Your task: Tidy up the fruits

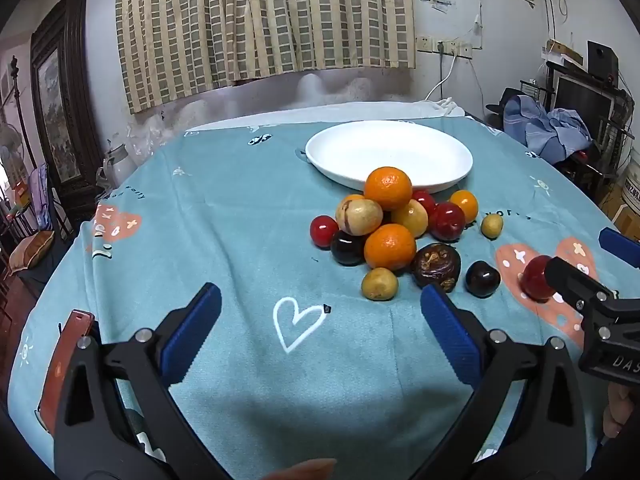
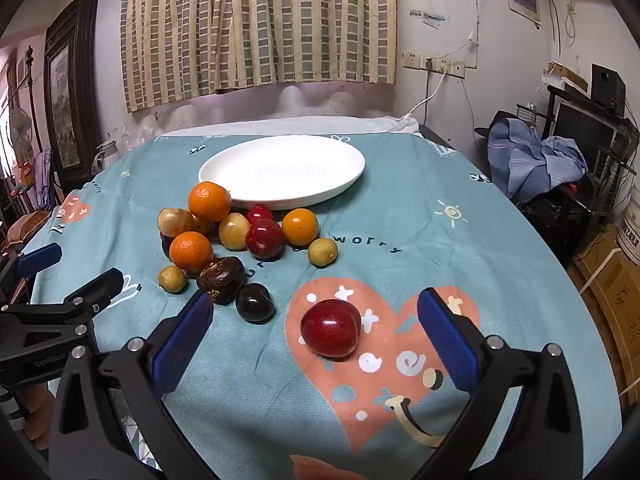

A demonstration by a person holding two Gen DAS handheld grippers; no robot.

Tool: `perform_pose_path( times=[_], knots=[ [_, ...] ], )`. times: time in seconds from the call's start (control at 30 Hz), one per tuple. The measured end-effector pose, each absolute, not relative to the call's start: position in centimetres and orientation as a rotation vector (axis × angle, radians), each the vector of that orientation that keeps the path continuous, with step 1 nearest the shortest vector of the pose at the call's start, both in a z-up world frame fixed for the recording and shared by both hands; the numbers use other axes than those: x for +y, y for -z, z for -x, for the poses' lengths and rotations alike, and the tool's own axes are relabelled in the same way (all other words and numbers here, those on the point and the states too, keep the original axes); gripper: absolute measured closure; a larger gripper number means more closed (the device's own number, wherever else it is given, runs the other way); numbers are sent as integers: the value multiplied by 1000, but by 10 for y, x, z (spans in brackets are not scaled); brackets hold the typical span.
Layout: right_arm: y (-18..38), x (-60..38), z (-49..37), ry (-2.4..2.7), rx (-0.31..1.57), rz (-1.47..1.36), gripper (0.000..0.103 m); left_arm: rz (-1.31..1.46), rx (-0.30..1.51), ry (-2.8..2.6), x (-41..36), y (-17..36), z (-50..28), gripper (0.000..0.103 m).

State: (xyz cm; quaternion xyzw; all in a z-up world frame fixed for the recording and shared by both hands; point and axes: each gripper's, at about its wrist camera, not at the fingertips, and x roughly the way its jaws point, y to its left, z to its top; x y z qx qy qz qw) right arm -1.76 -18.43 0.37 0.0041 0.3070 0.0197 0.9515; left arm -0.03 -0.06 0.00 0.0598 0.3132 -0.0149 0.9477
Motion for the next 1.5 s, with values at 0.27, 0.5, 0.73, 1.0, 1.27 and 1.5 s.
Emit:
perform_pose_path(
  times=[0.27, 0.5, 0.73, 1.0, 1.27, 1.5],
  knots=[
    [-3, -185, 17, -41, 623, -11, 1, -109, 647, 28, 1, -6, -1, 2],
    [-3, -186, 16, -44, 627, -12, 1, -103, 638, 33, 2, -2, 0, 2],
    [-4, -186, 17, -43, 635, -15, 1, -100, 642, 26, 1, 0, -1, 2],
    [-3, -187, 14, -44, 634, -17, 1, -92, 649, 31, 4, -1, -2, 2],
    [-4, -187, 15, -45, 633, -19, 1, -92, 645, 38, 4, -2, -1, 2],
    [-4, -187, 15, -45, 632, -19, 1, -89, 646, 40, 4, -2, -1, 2]
  ],
)
